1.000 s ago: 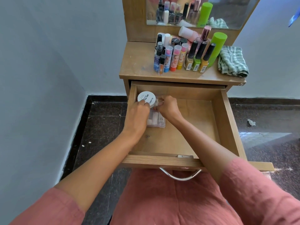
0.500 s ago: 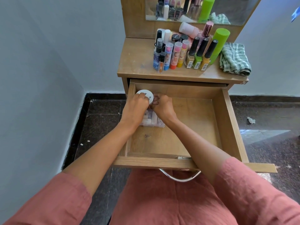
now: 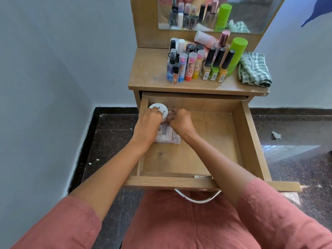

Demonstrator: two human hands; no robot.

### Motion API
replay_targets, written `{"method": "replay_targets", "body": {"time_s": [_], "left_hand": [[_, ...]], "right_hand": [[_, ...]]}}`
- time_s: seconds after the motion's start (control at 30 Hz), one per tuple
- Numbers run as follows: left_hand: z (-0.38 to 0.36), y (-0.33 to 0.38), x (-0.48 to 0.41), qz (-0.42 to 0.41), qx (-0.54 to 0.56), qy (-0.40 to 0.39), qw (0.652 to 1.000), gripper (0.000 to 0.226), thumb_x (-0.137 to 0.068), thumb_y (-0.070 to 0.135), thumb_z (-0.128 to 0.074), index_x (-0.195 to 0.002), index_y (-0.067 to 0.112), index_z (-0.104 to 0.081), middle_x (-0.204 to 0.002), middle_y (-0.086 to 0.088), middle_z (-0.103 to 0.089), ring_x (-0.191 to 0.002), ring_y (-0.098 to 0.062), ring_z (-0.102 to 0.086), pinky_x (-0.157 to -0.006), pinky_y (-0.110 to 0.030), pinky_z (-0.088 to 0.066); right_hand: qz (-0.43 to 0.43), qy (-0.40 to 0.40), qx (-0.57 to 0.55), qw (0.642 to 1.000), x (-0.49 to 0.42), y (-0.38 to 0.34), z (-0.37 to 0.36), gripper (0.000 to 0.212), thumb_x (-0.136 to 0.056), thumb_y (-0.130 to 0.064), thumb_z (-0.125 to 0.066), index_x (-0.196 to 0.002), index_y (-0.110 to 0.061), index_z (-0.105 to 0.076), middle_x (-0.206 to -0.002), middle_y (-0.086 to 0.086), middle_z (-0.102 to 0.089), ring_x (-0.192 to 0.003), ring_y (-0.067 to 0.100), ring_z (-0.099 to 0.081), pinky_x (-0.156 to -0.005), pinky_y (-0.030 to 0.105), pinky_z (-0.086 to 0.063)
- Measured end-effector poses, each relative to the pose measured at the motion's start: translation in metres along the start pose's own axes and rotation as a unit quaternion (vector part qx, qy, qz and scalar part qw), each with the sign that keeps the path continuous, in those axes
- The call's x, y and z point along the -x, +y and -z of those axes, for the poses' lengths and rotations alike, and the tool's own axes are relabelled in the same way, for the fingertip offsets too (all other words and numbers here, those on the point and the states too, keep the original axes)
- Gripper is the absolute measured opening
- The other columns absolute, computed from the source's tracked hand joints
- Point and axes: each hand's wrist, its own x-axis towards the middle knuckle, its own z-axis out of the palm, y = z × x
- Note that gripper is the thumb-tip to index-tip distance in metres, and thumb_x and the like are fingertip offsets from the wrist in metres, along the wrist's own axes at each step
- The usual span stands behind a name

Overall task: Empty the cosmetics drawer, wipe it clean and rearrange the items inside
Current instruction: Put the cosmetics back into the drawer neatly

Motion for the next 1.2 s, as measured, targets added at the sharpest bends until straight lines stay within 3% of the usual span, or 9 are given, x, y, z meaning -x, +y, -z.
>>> {"method": "replay_targets", "body": {"time_s": [0.1,0.23,0.37,0.47,0.67,0.77,0.87,0.97,1.2], "left_hand": [[0.001,0.000,0.001,0.005,0.022,-0.002,1.000,0.038,-0.091,0.002,-0.049,-0.129,0.000,-0.045,-0.131,-0.017,-0.048,-0.118,-0.028,-0.049,-0.090,-0.030,-0.045],[0.003,0.004,0.002,0.015,0.061,0.024,0.998,0.030,-0.090,-0.001,-0.050,-0.120,0.001,-0.054,-0.122,-0.016,-0.056,-0.110,-0.029,-0.056,-0.085,-0.034,-0.049],[0.009,0.013,-0.001,0.009,0.124,0.081,0.989,0.018,-0.089,0.001,-0.051,-0.103,0.004,-0.062,-0.106,-0.013,-0.064,-0.097,-0.028,-0.061,-0.078,-0.039,-0.053],[0.023,0.023,-0.005,-0.011,0.173,0.127,0.977,0.015,-0.091,0.008,-0.051,-0.097,0.010,-0.063,-0.100,-0.007,-0.066,-0.091,-0.021,-0.062,-0.073,-0.033,-0.051],[0.064,0.049,-0.021,-0.043,0.270,0.180,0.945,0.019,-0.091,0.012,-0.054,-0.107,0.008,-0.063,-0.105,-0.008,-0.065,-0.096,-0.018,-0.061,-0.082,-0.030,-0.050],[0.078,0.067,-0.041,-0.067,0.301,0.194,0.931,0.020,-0.090,0.009,-0.054,-0.109,0.006,-0.062,-0.106,-0.007,-0.064,-0.093,-0.011,-0.058,-0.080,-0.021,-0.046],[0.089,0.083,-0.067,-0.073,0.307,0.205,0.926,0.027,-0.087,0.002,-0.055,-0.114,0.006,-0.059,-0.111,-0.009,-0.062,-0.099,-0.017,-0.059,-0.086,-0.029,-0.049],[0.097,0.098,-0.087,-0.074,0.282,0.207,0.934,0.031,-0.088,-0.003,-0.050,-0.116,0.005,-0.057,-0.116,-0.012,-0.057,-0.101,-0.024,-0.058,-0.088,-0.035,-0.048],[0.100,0.114,-0.109,-0.067,0.206,0.187,0.958,0.025,-0.091,0.001,-0.043,-0.113,-0.001,-0.056,-0.119,-0.015,-0.051,-0.106,-0.028,-0.052,-0.084,-0.031,-0.040]], "right_hand": [[-0.012,-0.004,0.007,1.000,0.002,0.000,0.007,0.031,-0.083,0.011,-0.046,-0.110,0.004,-0.061,-0.063,-0.006,-0.050,-0.060,0.005,-0.049,-0.054,0.008,-0.043],[0.001,0.009,0.032,0.999,0.007,0.003,0.018,0.031,-0.083,0.007,-0.056,-0.113,0.000,-0.061,-0.091,0.007,-0.061,-0.081,0.015,-0.060,-0.057,0.007,-0.045],[0.047,0.043,0.062,0.996,0.017,0.004,0.037,0.024,-0.085,0.005,-0.053,-0.105,-0.001,-0.065,-0.094,0.010,-0.066,-0.079,0.011,-0.056,-0.069,0.018,-0.047],[0.092,0.070,0.066,0.991,0.024,-0.003,0.058,0.019,-0.086,0.001,-0.054,-0.101,-0.003,-0.066,-0.091,0.003,-0.064,-0.082,0.009,-0.057,-0.072,0.018,-0.046],[0.145,0.191,0.036,0.970,0.020,-0.026,0.111,0.015,-0.084,-0.001,-0.059,-0.096,-0.004,-0.067,-0.083,0.001,-0.062,-0.069,0.004,-0.057,-0.068,0.008,-0.049],[0.146,0.278,0.016,0.949,0.007,-0.034,0.136,0.014,-0.082,-0.001,-0.061,-0.095,-0.003,-0.066,-0.083,0.002,-0.063,-0.065,-0.004,-0.052,-0.064,0.002,-0.045],[0.139,0.329,0.023,0.934,-0.008,-0.036,0.153,0.018,-0.079,0.000,-0.063,-0.097,-0.003,-0.065,-0.093,0.006,-0.063,-0.070,0.008,-0.054,-0.063,0.000,-0.041],[0.134,0.321,0.042,0.937,-0.020,-0.037,0.162,0.025,-0.079,-0.002,-0.064,-0.104,-0.004,-0.063,-0.098,0.004,-0.054,-0.080,0.012,-0.053,-0.066,0.002,-0.041],[0.146,0.295,0.078,0.941,-0.031,-0.034,0.164,0.031,-0.081,-0.004,-0.065,-0.112,-0.005,-0.062,-0.112,0.011,-0.057,-0.086,0.010,-0.054,-0.075,0.007,-0.040]]}}
